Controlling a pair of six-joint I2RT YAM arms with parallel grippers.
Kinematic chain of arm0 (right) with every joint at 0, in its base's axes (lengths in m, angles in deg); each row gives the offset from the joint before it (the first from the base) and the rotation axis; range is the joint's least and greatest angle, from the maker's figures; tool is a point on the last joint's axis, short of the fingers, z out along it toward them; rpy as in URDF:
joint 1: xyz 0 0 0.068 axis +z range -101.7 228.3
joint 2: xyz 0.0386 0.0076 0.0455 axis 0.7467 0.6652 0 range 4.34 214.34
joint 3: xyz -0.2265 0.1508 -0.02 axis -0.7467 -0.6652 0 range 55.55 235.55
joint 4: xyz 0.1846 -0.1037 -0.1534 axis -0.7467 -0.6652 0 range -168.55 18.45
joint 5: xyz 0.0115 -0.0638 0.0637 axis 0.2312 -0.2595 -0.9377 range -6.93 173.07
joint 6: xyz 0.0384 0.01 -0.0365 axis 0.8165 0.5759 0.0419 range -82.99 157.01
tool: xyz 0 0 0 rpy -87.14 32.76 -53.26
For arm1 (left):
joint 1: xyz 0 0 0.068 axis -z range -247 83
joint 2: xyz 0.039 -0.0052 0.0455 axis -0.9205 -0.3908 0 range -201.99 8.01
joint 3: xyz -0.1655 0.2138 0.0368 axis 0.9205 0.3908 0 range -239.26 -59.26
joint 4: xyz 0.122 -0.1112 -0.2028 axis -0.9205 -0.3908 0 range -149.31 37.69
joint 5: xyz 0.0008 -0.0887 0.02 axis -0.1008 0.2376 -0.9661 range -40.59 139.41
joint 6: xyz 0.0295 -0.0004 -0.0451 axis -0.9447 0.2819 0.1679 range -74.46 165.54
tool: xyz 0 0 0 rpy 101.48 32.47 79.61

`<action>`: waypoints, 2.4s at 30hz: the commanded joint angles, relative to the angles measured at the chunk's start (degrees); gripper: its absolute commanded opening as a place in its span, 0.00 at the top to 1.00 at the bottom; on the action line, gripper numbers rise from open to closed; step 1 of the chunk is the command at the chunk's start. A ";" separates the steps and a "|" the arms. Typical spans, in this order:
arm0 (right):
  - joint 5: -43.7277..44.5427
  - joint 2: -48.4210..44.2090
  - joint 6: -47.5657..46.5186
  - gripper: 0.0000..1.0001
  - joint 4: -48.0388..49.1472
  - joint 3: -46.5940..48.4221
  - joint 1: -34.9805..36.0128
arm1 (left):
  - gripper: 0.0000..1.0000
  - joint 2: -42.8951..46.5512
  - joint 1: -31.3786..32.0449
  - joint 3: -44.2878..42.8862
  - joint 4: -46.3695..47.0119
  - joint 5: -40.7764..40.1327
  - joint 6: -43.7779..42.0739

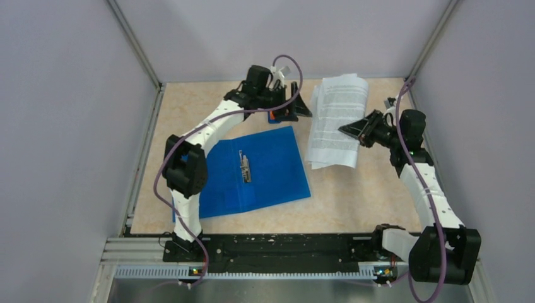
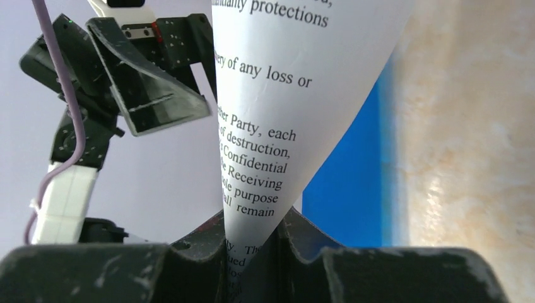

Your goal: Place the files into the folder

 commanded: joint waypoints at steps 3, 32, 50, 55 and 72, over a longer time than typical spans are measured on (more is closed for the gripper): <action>-7.70 1.20 9.88 0.82 13.19 6.90 0.95 | 0.10 10.77 -3.54 6.55 18.73 8.85 7.58; -7.69 6.24 7.15 0.82 7.80 20.31 8.35 | 0.26 16.78 -6.50 16.24 56.41 18.31 30.48; -4.06 4.57 -7.04 0.45 -1.11 22.74 9.04 | 1.00 23.76 -6.33 8.21 21.84 13.06 4.27; -2.22 2.93 -9.01 0.14 5.27 21.31 9.02 | 1.00 32.27 -4.91 5.89 7.42 9.17 -11.36; -13.63 1.10 11.81 0.01 63.16 13.23 9.17 | 1.00 36.15 7.79 -16.72 -25.95 4.34 -38.72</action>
